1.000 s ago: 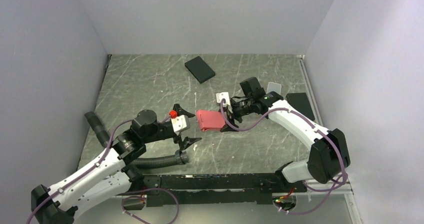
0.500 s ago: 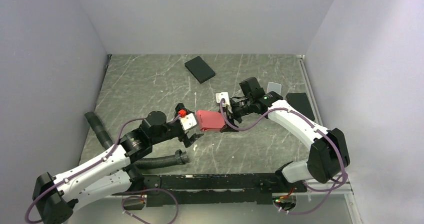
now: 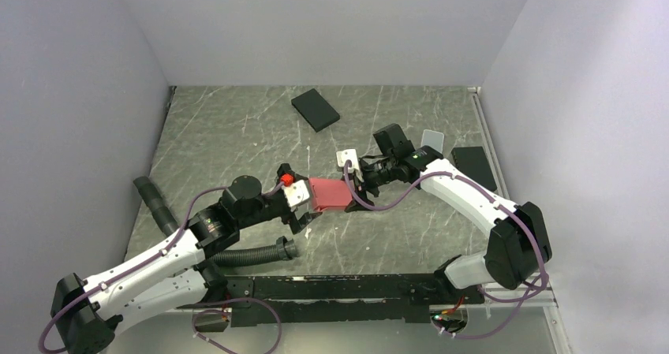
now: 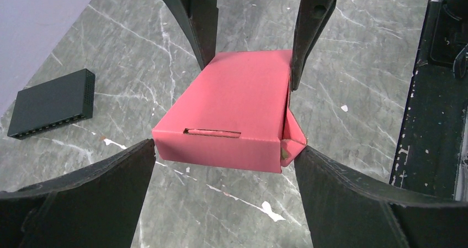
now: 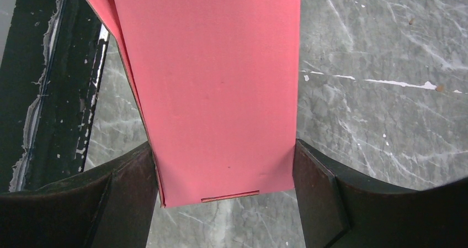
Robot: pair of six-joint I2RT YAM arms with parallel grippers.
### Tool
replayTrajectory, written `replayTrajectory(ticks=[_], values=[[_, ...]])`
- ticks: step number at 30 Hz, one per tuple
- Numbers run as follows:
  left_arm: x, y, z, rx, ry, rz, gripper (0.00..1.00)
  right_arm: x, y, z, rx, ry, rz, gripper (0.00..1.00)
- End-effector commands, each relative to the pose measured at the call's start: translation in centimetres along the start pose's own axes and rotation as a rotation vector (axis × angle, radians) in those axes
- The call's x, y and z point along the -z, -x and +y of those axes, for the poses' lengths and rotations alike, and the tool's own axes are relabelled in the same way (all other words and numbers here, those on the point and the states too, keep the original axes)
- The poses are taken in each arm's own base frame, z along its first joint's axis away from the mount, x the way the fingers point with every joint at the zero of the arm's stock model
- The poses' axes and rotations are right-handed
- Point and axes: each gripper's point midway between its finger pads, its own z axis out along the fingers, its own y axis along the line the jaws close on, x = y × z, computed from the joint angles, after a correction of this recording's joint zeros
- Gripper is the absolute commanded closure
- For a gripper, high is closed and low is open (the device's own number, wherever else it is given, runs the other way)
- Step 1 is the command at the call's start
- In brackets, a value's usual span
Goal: Fold the paper box
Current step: Close the paper box.
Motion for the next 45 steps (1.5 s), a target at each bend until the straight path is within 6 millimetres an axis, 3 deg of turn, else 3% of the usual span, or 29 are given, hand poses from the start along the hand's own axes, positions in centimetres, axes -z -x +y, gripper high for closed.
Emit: replayTrajectory(ticks=[1,7,14,23,30,32,35,38,41,45], values=[[0.1,2.8,0.4,-0.029,0.001,-0.086,0.01,0.1,2.2,-0.3,0.075,0.007,-0.051,0.49],[0.0,2.8,0.1,-0.014,-0.016,-0.081,0.1,-0.1,2.2,0.1,0.093,0.021,-0.051,0.5],[-0.2,2.9,-0.1,0.004,-0.031,-0.077,0.29,-0.1,2.3,0.2,0.098,0.024,-0.051,0.5],[-0.3,3.1,-0.3,0.05,-0.036,-0.082,0.71,-0.4,2.2,0.3,0.094,0.031,-0.05,0.5],[0.6,3.4,-0.3,0.095,-0.013,-0.101,0.43,-0.5,2.0,-0.6,0.066,-0.005,-0.033,0.51],[1.3,3.5,-0.2,0.125,0.004,-0.104,0.29,-0.5,1.9,-0.9,0.051,-0.013,-0.03,0.51],[2.7,3.6,-0.3,0.193,0.031,-0.113,0.2,-0.5,1.8,-1.0,0.034,-0.01,-0.03,0.51],[4.4,3.8,1.3,0.351,0.163,-0.126,0.01,-0.5,1.6,-1.1,0.019,-0.008,-0.029,0.51],[6.0,3.5,2.8,0.545,0.303,-0.104,0.0,-0.6,1.5,-1.1,0.01,-0.003,-0.03,0.51],[6.0,2.3,3.9,0.725,0.424,0.007,0.01,-0.7,1.3,-1.4,-0.011,-0.009,-0.025,0.51]])
